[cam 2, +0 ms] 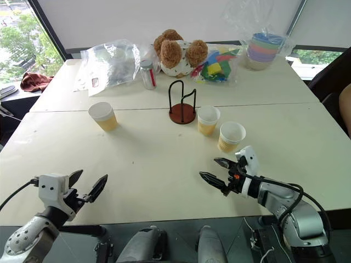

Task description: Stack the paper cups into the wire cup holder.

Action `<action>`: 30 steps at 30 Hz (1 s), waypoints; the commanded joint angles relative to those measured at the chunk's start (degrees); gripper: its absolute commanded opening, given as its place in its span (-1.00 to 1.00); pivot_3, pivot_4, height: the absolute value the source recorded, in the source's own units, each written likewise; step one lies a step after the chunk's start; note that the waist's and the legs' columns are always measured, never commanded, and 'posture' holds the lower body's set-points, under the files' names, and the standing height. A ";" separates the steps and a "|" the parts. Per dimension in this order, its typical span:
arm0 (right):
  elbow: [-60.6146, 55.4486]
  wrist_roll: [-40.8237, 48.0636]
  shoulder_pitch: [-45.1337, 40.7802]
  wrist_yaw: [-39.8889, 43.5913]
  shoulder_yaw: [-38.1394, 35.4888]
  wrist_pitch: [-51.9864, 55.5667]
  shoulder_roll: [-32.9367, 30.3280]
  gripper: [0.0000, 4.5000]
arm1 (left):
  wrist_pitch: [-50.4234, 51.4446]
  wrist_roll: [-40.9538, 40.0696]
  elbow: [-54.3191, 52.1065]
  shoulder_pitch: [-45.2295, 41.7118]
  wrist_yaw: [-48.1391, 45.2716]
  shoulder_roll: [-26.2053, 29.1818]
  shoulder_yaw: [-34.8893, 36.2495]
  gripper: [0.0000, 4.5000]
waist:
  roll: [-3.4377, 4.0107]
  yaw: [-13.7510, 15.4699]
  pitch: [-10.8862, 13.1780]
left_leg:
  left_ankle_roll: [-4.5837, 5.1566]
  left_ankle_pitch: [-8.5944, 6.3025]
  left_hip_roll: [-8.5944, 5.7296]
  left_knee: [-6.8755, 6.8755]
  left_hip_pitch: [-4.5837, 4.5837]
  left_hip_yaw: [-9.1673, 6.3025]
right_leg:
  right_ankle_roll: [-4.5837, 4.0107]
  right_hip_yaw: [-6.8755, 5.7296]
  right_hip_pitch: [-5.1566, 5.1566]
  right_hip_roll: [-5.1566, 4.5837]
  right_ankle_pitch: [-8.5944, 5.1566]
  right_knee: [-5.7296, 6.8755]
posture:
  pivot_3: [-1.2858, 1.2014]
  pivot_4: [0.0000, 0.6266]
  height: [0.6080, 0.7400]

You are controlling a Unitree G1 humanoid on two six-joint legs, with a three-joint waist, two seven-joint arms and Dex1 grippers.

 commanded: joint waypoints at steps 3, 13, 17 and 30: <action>0.01 0.09 -1.69 -0.98 -0.07 -0.41 1.57 0.96 | -0.92 -0.08 -2.36 0.25 0.56 -0.20 1.67 1.00 | 0.00 0.00 0.00 | 0.00 0.00 0.00 0.00 0.00 0.00 | 0.00 0.00 0.00 0.00 0.00 0.00 | 0.03 -0.52 1.00; -0.39 -0.09 -3.54 -2.24 0.38 0.84 2.52 0.96 | -0.20 -0.36 -2.07 -1.10 0.97 -0.17 1.33 1.00 | -0.06 -0.01 -0.13 | 0.00 0.00 0.00 -0.02 -0.02 0.00 | -0.01 0.00 -0.04 0.01 0.02 0.01 | 0.03 -0.52 1.00; -0.07 0.05 -4.86 -2.11 0.56 1.27 2.44 0.96 | 0.08 -0.40 -1.67 -2.95 1.33 -0.25 0.80 1.00 | -0.06 -0.02 -0.13 | 0.00 0.00 -0.01 -0.01 -0.02 0.01 | -0.02 0.00 -0.03 0.01 0.03 0.01 | 0.03 -0.52 1.00; -6.02 15.80 -31.99 -10.84 -0.49 24.18 3.69 0.96 | 12.66 -16.92 1.58 -14.20 -12.38 17.16 9.69 1.00 | -0.03 -0.26 -0.15 | -0.06 0.05 0.05 -0.01 0.03 -0.07 | -0.18 -0.05 -0.10 0.09 0.12 0.12 | 0.03 -0.52 1.00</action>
